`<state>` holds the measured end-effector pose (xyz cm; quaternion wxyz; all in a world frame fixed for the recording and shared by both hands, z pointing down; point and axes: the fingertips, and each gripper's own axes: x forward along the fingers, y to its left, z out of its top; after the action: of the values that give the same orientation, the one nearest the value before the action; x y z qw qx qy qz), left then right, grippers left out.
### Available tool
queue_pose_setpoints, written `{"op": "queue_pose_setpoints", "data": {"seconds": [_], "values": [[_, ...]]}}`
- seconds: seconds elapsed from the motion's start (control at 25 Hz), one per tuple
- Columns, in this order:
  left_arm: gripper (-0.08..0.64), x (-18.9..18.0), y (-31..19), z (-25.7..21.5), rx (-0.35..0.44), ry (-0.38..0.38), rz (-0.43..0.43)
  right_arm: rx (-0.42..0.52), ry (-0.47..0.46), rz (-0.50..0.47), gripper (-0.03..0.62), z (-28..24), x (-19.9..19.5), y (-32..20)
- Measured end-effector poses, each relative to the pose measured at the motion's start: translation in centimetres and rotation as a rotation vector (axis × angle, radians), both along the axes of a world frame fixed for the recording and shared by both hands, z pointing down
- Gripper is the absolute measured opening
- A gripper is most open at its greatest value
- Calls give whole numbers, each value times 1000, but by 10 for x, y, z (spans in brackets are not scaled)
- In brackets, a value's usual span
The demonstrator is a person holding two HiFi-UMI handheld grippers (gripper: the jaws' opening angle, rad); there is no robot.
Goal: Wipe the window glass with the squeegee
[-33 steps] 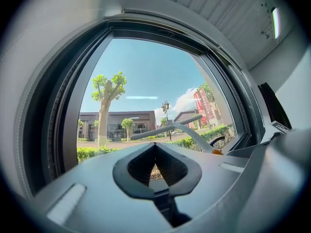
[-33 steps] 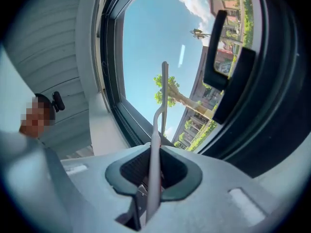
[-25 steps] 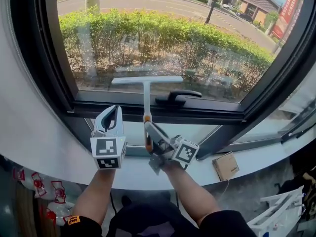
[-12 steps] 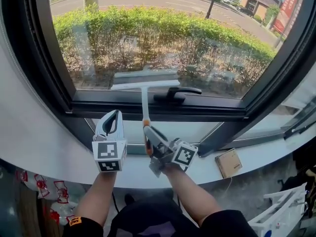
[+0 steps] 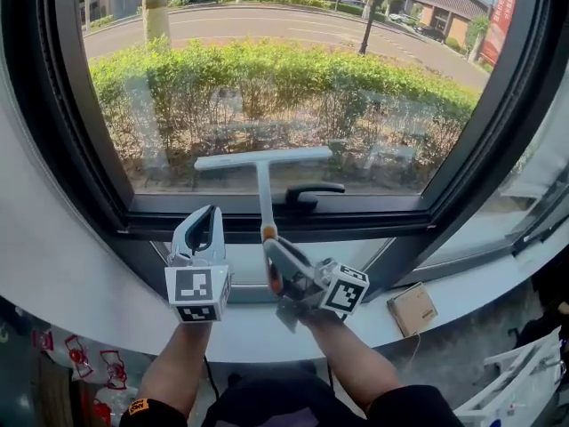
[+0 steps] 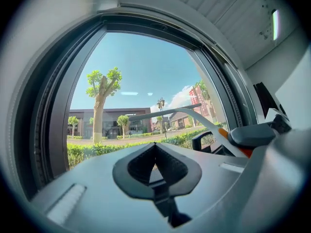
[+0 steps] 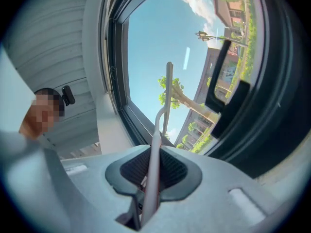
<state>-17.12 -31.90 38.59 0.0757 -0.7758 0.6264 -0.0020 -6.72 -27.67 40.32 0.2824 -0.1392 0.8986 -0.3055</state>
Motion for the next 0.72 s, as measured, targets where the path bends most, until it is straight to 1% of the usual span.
{"op": "queue_pose_setpoints", "data": {"seconds": [0.2, 0.36, 0.52, 0.72], "values": [[14, 35, -5, -77, 150, -17, 33, 128, -63, -9, 46, -78, 36, -18], [14, 56, -9, -127, 234, -42, 34, 192, -101, -20, 46, -127, 56, -30], [14, 69, -8, -162, 304, -54, 24, 241, -109, -27, 46, -152, 65, -36], [14, 75, -5, -179, 341, -69, 13, 245, -124, -37, 46, -158, 69, -42]]}}
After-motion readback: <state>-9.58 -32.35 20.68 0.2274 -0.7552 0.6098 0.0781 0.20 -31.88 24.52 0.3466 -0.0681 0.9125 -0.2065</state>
